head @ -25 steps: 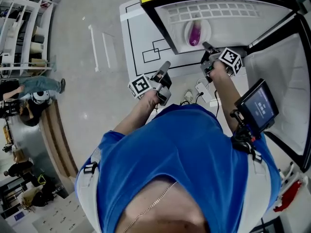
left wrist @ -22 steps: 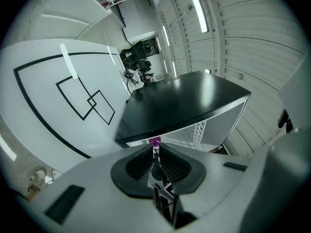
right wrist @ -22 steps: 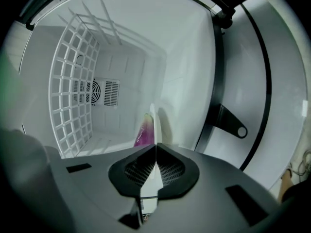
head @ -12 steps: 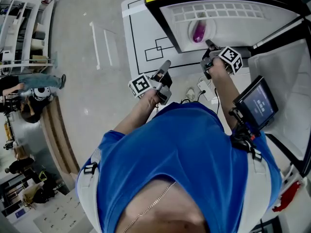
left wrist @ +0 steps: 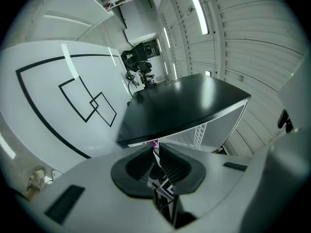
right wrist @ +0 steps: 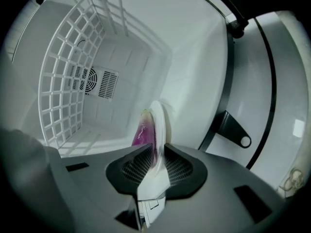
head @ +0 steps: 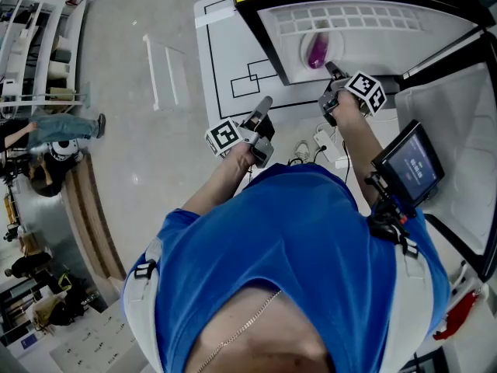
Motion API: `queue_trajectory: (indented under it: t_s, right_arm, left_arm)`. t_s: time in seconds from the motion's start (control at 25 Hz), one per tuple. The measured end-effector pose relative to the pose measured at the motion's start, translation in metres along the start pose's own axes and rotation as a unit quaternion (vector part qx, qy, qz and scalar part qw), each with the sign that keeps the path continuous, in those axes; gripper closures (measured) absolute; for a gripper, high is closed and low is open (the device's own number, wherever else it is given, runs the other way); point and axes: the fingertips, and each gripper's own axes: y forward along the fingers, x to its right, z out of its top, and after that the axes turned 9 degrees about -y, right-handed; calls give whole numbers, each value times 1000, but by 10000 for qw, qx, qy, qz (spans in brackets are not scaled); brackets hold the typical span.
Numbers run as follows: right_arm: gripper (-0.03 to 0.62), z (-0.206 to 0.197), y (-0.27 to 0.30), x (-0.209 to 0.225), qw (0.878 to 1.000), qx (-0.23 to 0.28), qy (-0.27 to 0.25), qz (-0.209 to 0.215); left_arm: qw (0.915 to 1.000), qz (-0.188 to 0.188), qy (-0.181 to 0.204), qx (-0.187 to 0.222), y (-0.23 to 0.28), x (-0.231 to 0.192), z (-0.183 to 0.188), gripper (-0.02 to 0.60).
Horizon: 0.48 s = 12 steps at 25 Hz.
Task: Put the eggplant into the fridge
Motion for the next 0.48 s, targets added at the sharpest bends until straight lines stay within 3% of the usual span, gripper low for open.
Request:
queue_trajectory:
  t_s: [0.12, 0.32, 0.48]
  right_arm:
    - [527, 1, 1, 0, 9994, -93, -330, -43]
    - [514, 3, 2, 2, 9962, -195, -844, -82]
    - [514, 11, -6, 4, 9809, -281, -1918, -149]
  left_arm:
    - [9998, -200, -90, 11, 3, 4, -2, 554]
    - [10000, -19, -6, 46, 1, -7, 2, 554]
    - [9999, -111, -11, 56, 3, -6, 2, 554]
